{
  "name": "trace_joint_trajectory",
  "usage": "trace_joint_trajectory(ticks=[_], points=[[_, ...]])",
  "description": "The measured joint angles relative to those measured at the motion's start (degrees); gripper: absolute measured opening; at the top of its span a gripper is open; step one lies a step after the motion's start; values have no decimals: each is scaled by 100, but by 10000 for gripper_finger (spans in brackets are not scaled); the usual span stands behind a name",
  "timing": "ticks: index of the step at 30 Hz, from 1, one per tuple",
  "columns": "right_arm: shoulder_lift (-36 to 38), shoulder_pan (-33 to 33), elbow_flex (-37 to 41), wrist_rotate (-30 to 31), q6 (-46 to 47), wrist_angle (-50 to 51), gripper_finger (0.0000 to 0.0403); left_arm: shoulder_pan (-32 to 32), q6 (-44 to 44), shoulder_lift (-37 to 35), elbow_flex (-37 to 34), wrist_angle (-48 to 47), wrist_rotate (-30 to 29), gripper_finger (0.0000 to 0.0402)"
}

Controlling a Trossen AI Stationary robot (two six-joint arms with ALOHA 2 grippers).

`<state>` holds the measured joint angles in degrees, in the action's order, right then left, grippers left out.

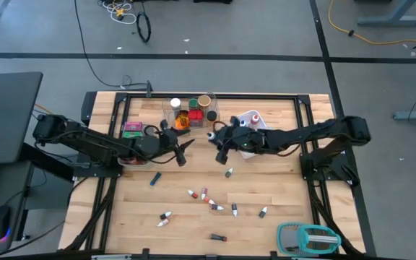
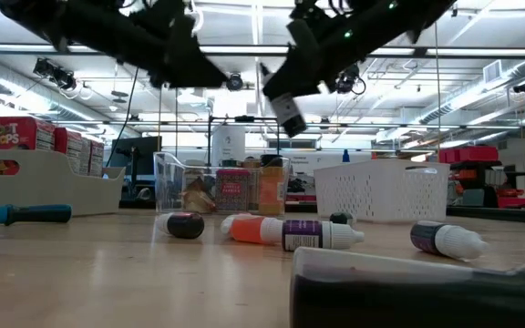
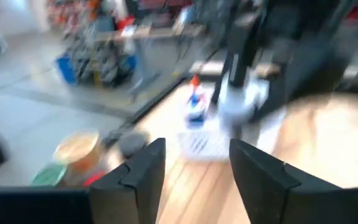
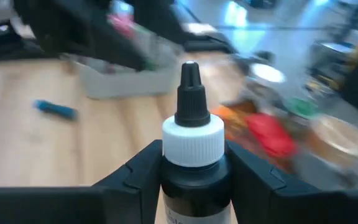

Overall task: Pick & Place Kitchen Items
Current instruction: Put the big black food coloring bottle into the white bin

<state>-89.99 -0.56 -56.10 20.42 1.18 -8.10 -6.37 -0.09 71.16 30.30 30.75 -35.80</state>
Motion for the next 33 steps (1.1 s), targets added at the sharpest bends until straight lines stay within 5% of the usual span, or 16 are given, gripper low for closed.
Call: trace_joint_trajectory(ticks=[6,18,33], points=[[923,-2,105,1006,487,1217,161,-3,-406,2,-8,-1089,-190,201],[1606,2,2503,2522,1605,-944,160,-2,-393,4,-8,-1023,-19,201],[1608,236,3428,3463,2348,-1657,162,-2,523,7,-8,-1030,-6,201]])
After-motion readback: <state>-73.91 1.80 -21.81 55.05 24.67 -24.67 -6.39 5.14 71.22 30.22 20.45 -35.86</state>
